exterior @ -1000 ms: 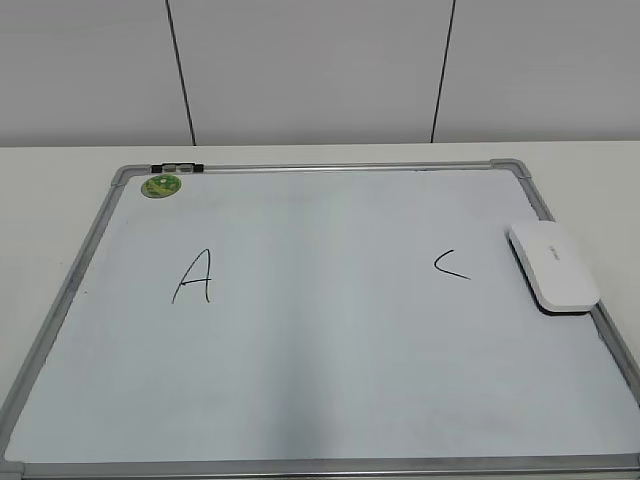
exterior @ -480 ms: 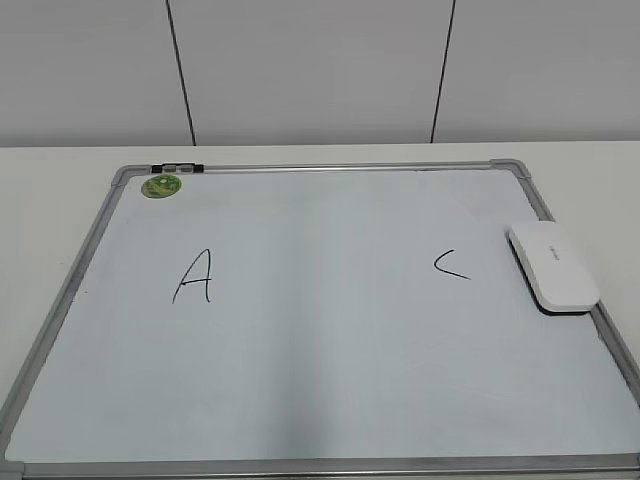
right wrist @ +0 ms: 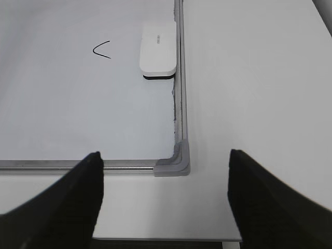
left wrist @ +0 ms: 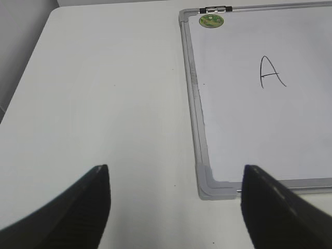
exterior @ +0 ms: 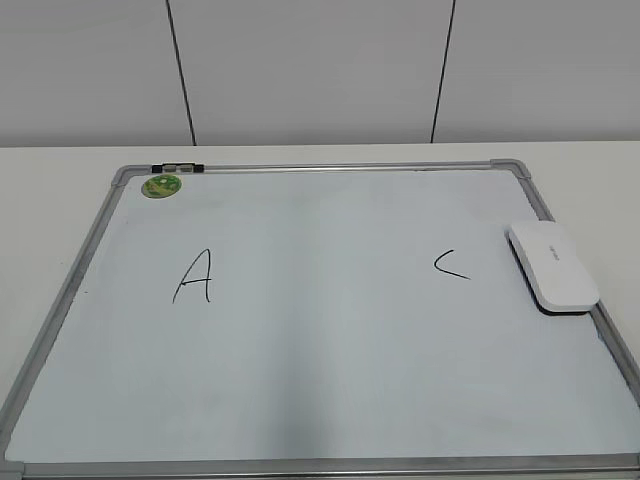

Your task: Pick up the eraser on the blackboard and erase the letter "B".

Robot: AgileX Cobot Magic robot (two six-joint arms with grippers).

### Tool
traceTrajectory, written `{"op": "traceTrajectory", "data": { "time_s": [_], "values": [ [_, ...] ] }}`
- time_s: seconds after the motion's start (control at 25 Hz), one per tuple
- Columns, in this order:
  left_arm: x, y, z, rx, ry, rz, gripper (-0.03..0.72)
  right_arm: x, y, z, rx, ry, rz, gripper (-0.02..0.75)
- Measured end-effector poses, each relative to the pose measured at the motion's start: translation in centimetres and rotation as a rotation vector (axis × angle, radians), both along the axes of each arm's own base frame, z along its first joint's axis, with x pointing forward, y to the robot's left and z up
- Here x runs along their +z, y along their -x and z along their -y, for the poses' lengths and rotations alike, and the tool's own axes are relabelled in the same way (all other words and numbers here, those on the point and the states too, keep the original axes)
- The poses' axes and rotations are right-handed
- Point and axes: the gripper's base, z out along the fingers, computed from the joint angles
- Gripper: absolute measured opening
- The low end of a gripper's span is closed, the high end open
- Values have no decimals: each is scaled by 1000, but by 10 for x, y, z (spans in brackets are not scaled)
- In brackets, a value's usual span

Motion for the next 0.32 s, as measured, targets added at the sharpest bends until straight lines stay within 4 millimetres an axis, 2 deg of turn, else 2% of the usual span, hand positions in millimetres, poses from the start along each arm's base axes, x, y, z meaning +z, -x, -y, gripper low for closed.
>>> {"op": "traceTrajectory", "data": {
  "time_s": [0.32],
  "values": [
    [0,0,0,0,0,0,568,0,0,0,0,1,0,554]
  ]
}}
